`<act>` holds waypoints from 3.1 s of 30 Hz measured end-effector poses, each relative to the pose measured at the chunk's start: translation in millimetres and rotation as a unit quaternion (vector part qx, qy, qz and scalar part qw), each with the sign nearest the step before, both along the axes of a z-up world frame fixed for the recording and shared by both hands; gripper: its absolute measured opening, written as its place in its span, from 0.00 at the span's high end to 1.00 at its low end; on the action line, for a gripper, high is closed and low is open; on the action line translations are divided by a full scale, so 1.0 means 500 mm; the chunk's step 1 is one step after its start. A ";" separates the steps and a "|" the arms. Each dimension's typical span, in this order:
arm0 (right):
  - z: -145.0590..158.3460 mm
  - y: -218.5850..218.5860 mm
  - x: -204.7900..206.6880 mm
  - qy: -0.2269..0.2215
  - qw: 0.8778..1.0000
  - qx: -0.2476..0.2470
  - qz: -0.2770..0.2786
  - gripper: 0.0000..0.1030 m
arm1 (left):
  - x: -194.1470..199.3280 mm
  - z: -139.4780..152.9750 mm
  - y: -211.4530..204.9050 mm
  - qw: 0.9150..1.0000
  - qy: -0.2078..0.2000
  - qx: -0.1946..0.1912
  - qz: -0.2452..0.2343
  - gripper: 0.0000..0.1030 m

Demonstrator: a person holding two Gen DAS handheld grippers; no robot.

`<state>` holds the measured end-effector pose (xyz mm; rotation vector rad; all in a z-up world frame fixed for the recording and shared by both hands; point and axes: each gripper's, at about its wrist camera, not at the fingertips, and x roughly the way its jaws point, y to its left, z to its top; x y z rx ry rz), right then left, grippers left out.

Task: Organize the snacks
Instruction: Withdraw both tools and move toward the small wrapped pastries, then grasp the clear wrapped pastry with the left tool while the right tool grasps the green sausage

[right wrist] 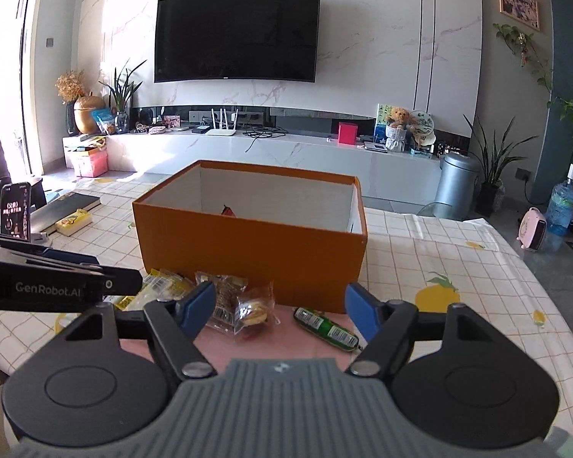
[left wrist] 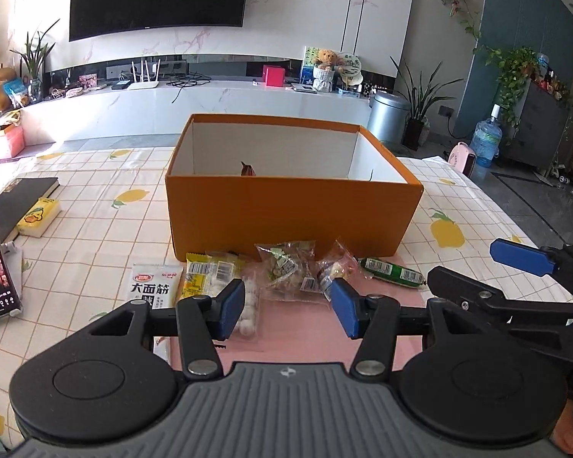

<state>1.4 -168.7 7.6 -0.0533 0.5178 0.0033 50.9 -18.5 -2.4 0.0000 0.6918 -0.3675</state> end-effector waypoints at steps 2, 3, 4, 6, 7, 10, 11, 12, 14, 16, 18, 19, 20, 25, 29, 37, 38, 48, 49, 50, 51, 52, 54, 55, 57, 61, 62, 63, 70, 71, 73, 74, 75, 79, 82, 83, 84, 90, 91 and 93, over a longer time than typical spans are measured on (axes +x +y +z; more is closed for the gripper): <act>-0.018 0.004 0.007 0.007 1.000 -0.009 0.003 0.35 | 0.003 -0.016 -0.005 1.000 0.007 0.001 -0.002 0.40; -0.027 0.005 0.012 0.013 1.000 -0.012 0.003 0.37 | 0.004 -0.023 -0.008 1.000 0.011 0.000 -0.003 0.40; -0.035 0.001 0.020 0.019 1.000 -0.011 0.001 0.38 | 0.004 -0.032 -0.012 1.000 0.015 -0.001 -0.004 0.40; -0.051 -0.005 0.034 0.030 0.999 -0.012 -0.001 0.39 | 0.012 -0.041 -0.020 1.000 0.022 0.001 -0.006 0.40; -0.058 -0.008 0.044 0.037 0.999 -0.016 -0.002 0.40 | 0.017 -0.044 -0.025 1.000 0.025 0.002 -0.008 0.40; -0.075 -0.020 0.071 0.058 0.997 -0.043 0.002 0.41 | 0.035 -0.049 -0.037 0.999 0.032 -0.001 -0.016 0.40; -0.078 -0.024 0.080 0.062 0.997 -0.050 0.006 0.41 | 0.042 -0.049 -0.042 0.999 0.034 -0.005 -0.021 0.40; -0.081 -0.031 0.093 0.068 0.996 -0.055 0.011 0.41 | 0.049 -0.049 -0.050 0.999 0.035 -0.007 -0.028 0.40; -0.084 -0.049 0.119 0.082 0.995 -0.059 0.017 0.42 | 0.064 -0.051 -0.071 0.998 0.038 -0.001 -0.043 0.42; -0.088 -0.071 0.145 0.093 0.993 -0.063 0.027 0.42 | 0.080 -0.054 -0.092 0.997 0.040 0.014 -0.058 0.44; -0.092 -0.087 0.168 0.107 0.991 -0.068 0.037 0.42 | 0.097 -0.060 -0.116 0.996 0.045 0.028 -0.076 0.44; -0.095 -0.094 0.179 0.115 0.990 -0.066 0.043 0.42 | 0.105 -0.062 -0.125 0.995 0.046 0.035 -0.083 0.44; -0.098 -0.102 0.191 0.124 0.989 -0.062 0.048 0.43 | 0.111 -0.063 -0.135 0.994 0.047 0.044 -0.091 0.44; -0.123 -0.115 0.233 0.147 0.982 -0.095 0.074 0.45 | 0.139 -0.078 -0.175 0.987 0.050 0.082 -0.129 0.44; -0.146 -0.127 0.258 0.160 0.978 -0.096 0.090 0.48 | 0.158 -0.091 -0.192 0.981 0.051 0.110 -0.150 0.44; -0.176 -0.154 0.294 0.181 0.978 -0.041 0.096 0.50 | 0.180 -0.109 -0.211 0.972 0.061 0.139 -0.182 0.43; -0.178 -0.154 0.297 0.184 0.977 -0.036 0.097 0.51 | 0.182 -0.110 -0.212 0.971 0.060 0.141 -0.185 0.42; -0.172 -0.158 0.287 0.197 0.974 0.002 0.112 0.70 | 0.188 -0.117 -0.215 0.951 0.057 0.169 -0.251 0.36; -0.171 -0.162 0.289 0.197 0.974 0.010 0.111 0.70 | 0.189 -0.120 -0.215 0.948 0.055 0.175 -0.261 0.35; -0.171 -0.164 0.290 0.196 0.974 0.015 0.110 0.70 | 0.190 -0.125 -0.217 0.943 0.056 0.182 -0.272 0.34; -0.172 -0.165 0.295 0.196 0.974 0.020 0.109 0.69 | 0.191 -0.129 -0.216 0.940 0.058 0.187 -0.279 0.34; -0.172 -0.165 0.296 0.195 0.974 0.025 0.110 0.69 | 0.192 -0.134 -0.217 0.937 0.060 0.190 -0.287 0.34; -0.173 -0.165 0.302 0.192 0.974 0.031 0.116 0.69 | 0.194 -0.141 -0.221 0.933 0.060 0.197 -0.294 0.34; -0.174 -0.162 0.303 0.191 0.974 0.030 0.119 0.68 | 0.194 -0.144 -0.224 0.932 0.059 0.200 -0.295 0.34; -0.176 -0.155 0.306 0.190 0.974 0.024 0.124 0.68 | 0.191 -0.147 -0.234 0.931 0.053 0.204 -0.298 0.34; -0.175 -0.159 0.303 0.193 0.973 0.027 0.122 0.72 | 0.186 -0.157 -0.251 0.930 0.042 0.214 -0.296 0.41; -0.176 -0.162 0.303 0.194 0.973 0.031 0.121 0.72 | 0.186 -0.160 -0.256 0.929 0.041 0.219 -0.294 0.44; -0.175 -0.164 0.305 0.196 0.973 0.035 0.120 0.72 | 0.185 -0.162 -0.259 0.929 0.040 0.222 -0.292 0.47; -0.178 -0.174 0.313 0.198 0.972 0.043 0.118 0.73 | 0.187 -0.161 -0.256 0.944 0.052 0.202 -0.255 0.56; -0.179 -0.172 0.314 0.199 0.972 0.043 0.118 0.72 | 0.189 -0.160 -0.255 0.947 0.058 0.195 -0.248 0.57; -0.179 -0.173 0.316 0.200 0.972 0.045 0.116 0.72 | 0.189 -0.157 -0.251 0.952 0.064 0.183 -0.235 0.58; -0.178 -0.175 0.317 0.203 0.971 0.047 0.114 0.72 | 0.187 -0.157 -0.249 0.955 0.065 0.180 -0.228 0.58; -0.180 -0.178 0.317 0.209 0.970 0.054 0.110 0.71 | 0.185 -0.155 -0.247 0.957 0.064 0.177 -0.221 0.58; -0.182 -0.191 0.318 0.224 0.967 0.069 0.095 0.74 | 0.172 -0.135 -0.229 0.971 0.063 0.135 -0.185 0.58; -0.180 -0.188 0.316 0.224 0.968 0.066 0.096 0.76 | 0.162 -0.113 -0.218 0.979 0.064 0.106 -0.163 0.58; -0.178 -0.186 0.314 0.222 0.968 0.064 0.097 0.77 | 0.158 -0.105 -0.214 0.980 0.063 0.100 -0.158 0.58; -0.176 -0.185 0.310 0.220 0.969 0.063 0.097 0.77 | 0.153 -0.095 -0.211 0.982 0.061 0.094 -0.154 0.58; -0.146 -0.202 0.278 0.200 0.970 0.103 0.092 0.78 | 0.128 -0.039 -0.178 0.988 0.052 0.062 -0.134 0.58; -0.141 -0.207 0.272 0.197 0.971 0.109 0.085 0.78 | 0.126 -0.031 -0.172 0.988 0.051 0.056 -0.131 0.58; -0.128 -0.217 0.261 0.192 0.971 0.125 0.073 0.78 | 0.125 -0.013 -0.162 0.990 0.050 0.045 -0.125 0.58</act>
